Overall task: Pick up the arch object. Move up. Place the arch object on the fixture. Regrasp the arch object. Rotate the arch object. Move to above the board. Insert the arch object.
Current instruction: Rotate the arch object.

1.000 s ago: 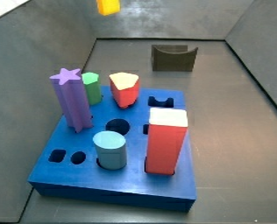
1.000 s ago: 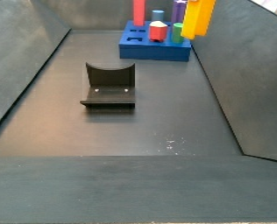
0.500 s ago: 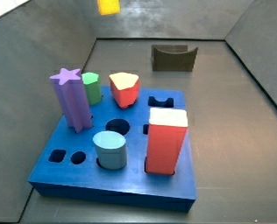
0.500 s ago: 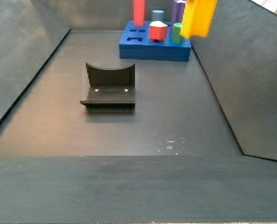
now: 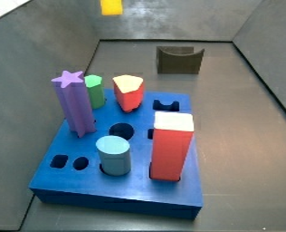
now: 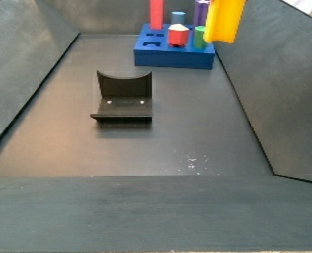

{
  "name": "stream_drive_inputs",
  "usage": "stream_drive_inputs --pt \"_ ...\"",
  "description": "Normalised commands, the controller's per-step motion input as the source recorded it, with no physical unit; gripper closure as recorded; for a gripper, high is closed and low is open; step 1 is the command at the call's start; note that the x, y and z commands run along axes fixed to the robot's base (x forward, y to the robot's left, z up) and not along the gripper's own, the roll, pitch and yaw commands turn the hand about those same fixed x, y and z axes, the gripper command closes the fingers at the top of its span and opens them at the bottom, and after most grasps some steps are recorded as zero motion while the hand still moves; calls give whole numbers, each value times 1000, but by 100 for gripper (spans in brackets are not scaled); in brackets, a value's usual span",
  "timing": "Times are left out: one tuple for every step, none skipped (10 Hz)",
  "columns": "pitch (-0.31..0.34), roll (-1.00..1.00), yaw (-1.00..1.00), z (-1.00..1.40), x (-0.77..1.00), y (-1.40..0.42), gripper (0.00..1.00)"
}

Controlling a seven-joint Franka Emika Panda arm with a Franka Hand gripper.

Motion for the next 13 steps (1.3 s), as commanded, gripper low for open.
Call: stream_drive_inputs --pt "130 -161 -216 19 23 12 100" --pt "128 -161 -152 -1000 0 0 100" --pt "100 -160 -114 -1000 11 1 100" --pt "54 -163 -93 -1000 24 3 100" --pt "14 -172 -78 -1000 22 4 100" --pt "-12 -178 -69 -1000 21 6 100" --pt "-20 -182 -65 -1000 23 7 100" --pt "-22 -188 -57 -1000 29 11 100" --pt "-18 -191 -51 -1000 35 14 100" --pt "-19 -198 -44 -1000 40 17 100" --pt "-20 -204 -40 -1000 40 18 100" --pt "-25 -211 -35 -1000 45 19 100" --pt "-25 -215 -32 -1000 46 20 100"
